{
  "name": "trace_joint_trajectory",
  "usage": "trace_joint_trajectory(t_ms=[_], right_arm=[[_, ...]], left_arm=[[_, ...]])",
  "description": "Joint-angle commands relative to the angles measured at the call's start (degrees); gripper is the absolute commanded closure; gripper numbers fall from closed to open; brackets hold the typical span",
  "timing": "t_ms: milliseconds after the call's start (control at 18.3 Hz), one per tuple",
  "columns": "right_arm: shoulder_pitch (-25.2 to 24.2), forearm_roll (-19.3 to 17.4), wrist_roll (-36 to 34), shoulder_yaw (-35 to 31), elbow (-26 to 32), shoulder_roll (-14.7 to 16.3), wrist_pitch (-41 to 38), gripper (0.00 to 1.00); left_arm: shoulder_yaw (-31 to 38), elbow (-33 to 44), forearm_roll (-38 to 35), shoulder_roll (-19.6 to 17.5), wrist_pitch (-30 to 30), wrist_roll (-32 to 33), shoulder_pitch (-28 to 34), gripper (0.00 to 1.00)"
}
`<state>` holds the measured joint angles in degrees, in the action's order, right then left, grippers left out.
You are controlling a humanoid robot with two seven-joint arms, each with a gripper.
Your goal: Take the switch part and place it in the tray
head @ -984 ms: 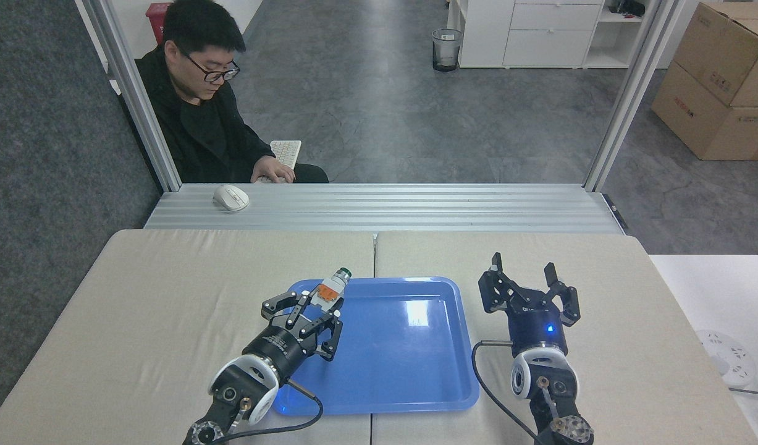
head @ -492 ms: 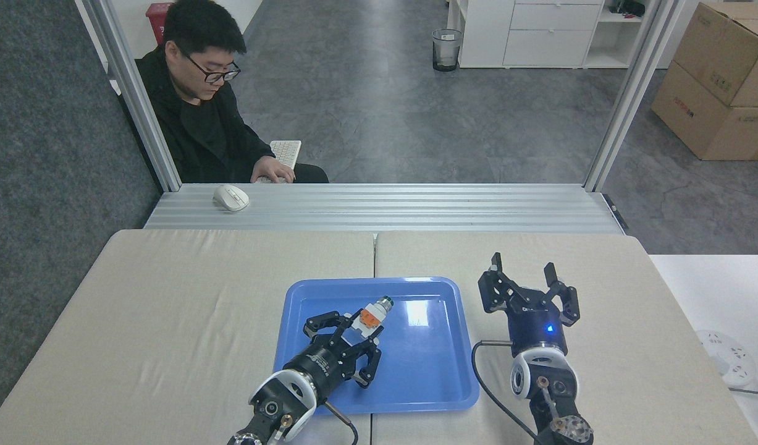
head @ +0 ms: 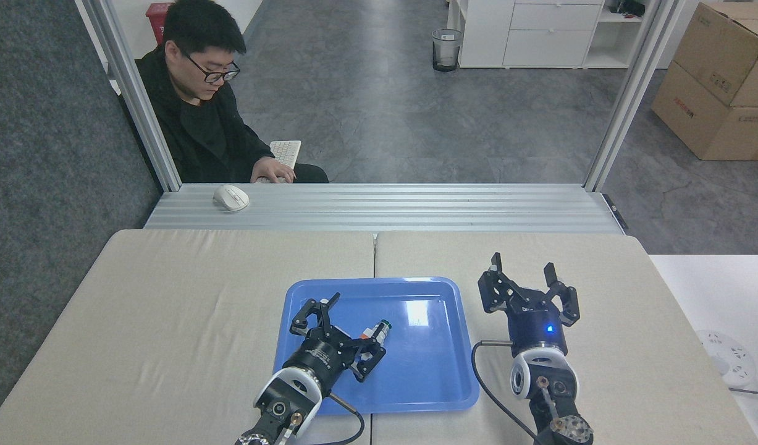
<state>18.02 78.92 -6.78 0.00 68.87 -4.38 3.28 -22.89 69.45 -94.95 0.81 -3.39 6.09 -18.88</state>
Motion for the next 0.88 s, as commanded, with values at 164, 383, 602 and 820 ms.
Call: trace_joint_trajectory(t_ms=[164,383,602,820], right_arm=[[0.0,0.0,-0.1,1.9,0.0,0.0,-0.1,0.0],[0.0,-0.1,-0.1,1.9,0.0,0.1,0.0,0.0],[0.0,-0.1,-0.1,1.9,0.0,0.1,0.0,0.0],[0.1,-0.1,-0.1,1.9,0.0,0.1,0.0,0.0]], left_arm=[[21.6,-0.9,2.5,0.2,5.9,-1.3,-4.2,0.01],[25.0,-3.1,13.9,-2.4,5.8,-1.3,-5.6,0.01],[25.0,-3.4,14.5,-3.5,5.9,-0.8,-5.6,0.01],[25.2,-3.0,14.7,-3.1,6.6,-0.8,-4.9,0.01]])
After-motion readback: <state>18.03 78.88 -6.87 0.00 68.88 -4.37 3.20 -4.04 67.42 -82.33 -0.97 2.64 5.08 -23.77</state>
